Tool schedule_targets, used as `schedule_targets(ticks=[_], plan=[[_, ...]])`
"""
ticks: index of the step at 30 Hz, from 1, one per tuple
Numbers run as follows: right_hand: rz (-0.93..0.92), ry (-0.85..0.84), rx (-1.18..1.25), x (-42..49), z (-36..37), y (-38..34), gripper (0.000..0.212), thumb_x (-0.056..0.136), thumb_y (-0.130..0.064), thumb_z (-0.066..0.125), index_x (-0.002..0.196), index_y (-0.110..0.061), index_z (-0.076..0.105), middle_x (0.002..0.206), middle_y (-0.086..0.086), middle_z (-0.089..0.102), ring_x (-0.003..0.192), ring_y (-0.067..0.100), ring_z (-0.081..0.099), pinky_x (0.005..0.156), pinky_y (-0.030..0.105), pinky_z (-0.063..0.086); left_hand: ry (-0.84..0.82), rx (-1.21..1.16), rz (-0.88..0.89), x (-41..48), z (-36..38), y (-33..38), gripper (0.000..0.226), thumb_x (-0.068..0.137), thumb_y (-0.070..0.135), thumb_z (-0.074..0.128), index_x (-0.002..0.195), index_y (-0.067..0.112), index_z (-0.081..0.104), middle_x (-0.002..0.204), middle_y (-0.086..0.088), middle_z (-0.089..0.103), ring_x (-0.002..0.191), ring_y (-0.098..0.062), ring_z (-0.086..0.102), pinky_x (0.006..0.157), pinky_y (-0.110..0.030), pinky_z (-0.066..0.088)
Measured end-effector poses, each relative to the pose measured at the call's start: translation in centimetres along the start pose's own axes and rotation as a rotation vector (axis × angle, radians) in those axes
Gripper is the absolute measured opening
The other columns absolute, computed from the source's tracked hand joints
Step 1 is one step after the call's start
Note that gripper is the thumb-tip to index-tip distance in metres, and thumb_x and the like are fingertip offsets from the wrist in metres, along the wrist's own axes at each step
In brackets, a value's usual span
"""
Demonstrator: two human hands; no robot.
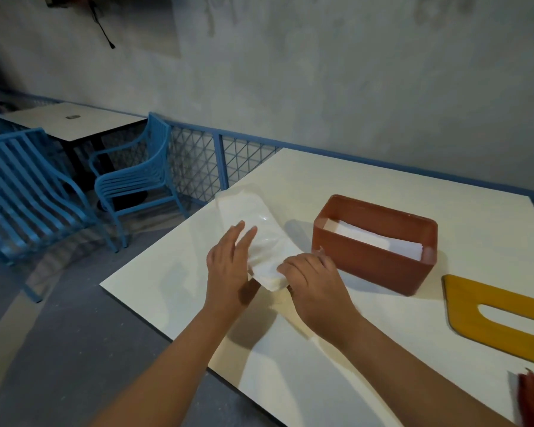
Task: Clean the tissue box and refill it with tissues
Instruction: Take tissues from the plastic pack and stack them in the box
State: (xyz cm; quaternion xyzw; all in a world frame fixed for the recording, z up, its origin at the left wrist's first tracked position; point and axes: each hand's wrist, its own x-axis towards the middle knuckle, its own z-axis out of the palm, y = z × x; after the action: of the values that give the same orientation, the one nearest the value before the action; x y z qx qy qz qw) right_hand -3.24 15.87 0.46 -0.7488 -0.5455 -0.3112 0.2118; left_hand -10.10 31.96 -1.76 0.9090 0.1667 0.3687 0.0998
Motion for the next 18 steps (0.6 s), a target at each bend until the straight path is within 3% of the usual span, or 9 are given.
schedule_targets(ticks=[2, 4, 7, 10, 13, 15, 18], plan=[[0.021, 0.06, 0.037, -0.9, -1.4, 0.1, 0.022, 0.095, -0.021, 0.035, 0.101, -0.016, 0.055, 0.09, 0.006, 0.072, 0.083, 0.022, 0.069, 0.083, 0.04, 0.055, 0.119, -0.036, 0.192, -0.3, -0.2, 1.0, 0.071, 0.062, 0.032, 0.082, 0.123, 0.023, 0.048, 0.133, -0.012, 0.055, 0.124, -0.022, 0.041, 0.101, -0.03, 0.028], [0.045, 0.135, 0.057, -1.7, -2.5, 0.3, 0.029, 0.101, -0.029, 0.023, 0.102, -0.018, 0.05, 0.089, 0.006, 0.073, 0.082, 0.02, 0.069, 0.083, 0.032, 0.05, 0.178, -0.114, 0.326, -0.4, -0.3, 2.0, 0.045, 0.067, 0.029, 0.075, 0.107, 0.025, 0.054, 0.119, -0.008, 0.065, 0.115, -0.017, 0.05, 0.096, -0.028, 0.031], [0.109, 0.22, 0.112, -3.1, -4.3, 0.9, 0.029, 0.101, -0.034, 0.026, 0.1, -0.017, 0.05, 0.088, 0.007, 0.072, 0.088, 0.016, 0.062, 0.081, 0.028, 0.047, 0.106, -0.251, 0.359, -0.1, -0.2, 3.0, 0.035, 0.066, 0.026, 0.078, 0.094, 0.027, 0.058, 0.098, 0.007, 0.071, 0.096, -0.007, 0.059, 0.086, -0.027, 0.043], [0.217, 0.24, 0.242, -4.7, -5.7, 1.9, 0.024, 0.1, -0.031, 0.031, 0.101, -0.016, 0.05, 0.088, 0.008, 0.067, 0.086, 0.012, 0.054, 0.075, 0.022, 0.046, -0.068, -0.317, 0.295, 0.4, -1.0, 3.9, 0.019, 0.069, 0.038, 0.074, 0.081, 0.025, 0.07, 0.078, 0.01, 0.071, 0.072, -0.006, 0.063, 0.068, -0.022, 0.048], [0.444, 0.203, 0.452, -6.3, -7.7, 2.5, 0.025, 0.098, -0.042, 0.032, 0.105, -0.024, 0.049, 0.092, -0.001, 0.061, 0.084, 0.003, 0.055, 0.072, 0.01, 0.044, -0.232, -0.305, 0.137, 0.5, -2.2, 5.6, 0.022, 0.066, 0.037, 0.08, 0.077, 0.019, 0.073, 0.071, 0.009, 0.069, 0.062, -0.008, 0.059, 0.059, -0.006, 0.037], [0.621, 0.198, 0.627, -7.3, -9.1, 2.6, 0.011, 0.095, -0.036, 0.041, 0.103, -0.033, 0.049, 0.093, -0.014, 0.06, 0.087, -0.006, 0.056, 0.071, 0.004, 0.043, -0.338, -0.366, -0.074, 0.3, -2.5, 6.4, 0.021, 0.062, 0.029, 0.085, 0.075, 0.021, 0.07, 0.069, 0.013, 0.064, 0.064, -0.008, 0.056, 0.061, -0.013, 0.04], [0.838, 0.258, 0.87, -8.7, -10.2, 3.1, 0.016, 0.096, -0.017, 0.048, 0.106, -0.03, 0.052, 0.092, -0.018, 0.066, 0.087, -0.01, 0.059, 0.07, 0.003, 0.044, -0.409, -0.661, -0.331, 0.4, -2.2, 6.6, 0.03, 0.048, 0.023, 0.09, 0.065, 0.025, 0.065, 0.06, 0.013, 0.065, 0.062, -0.006, 0.059, 0.058, -0.021, 0.047]])
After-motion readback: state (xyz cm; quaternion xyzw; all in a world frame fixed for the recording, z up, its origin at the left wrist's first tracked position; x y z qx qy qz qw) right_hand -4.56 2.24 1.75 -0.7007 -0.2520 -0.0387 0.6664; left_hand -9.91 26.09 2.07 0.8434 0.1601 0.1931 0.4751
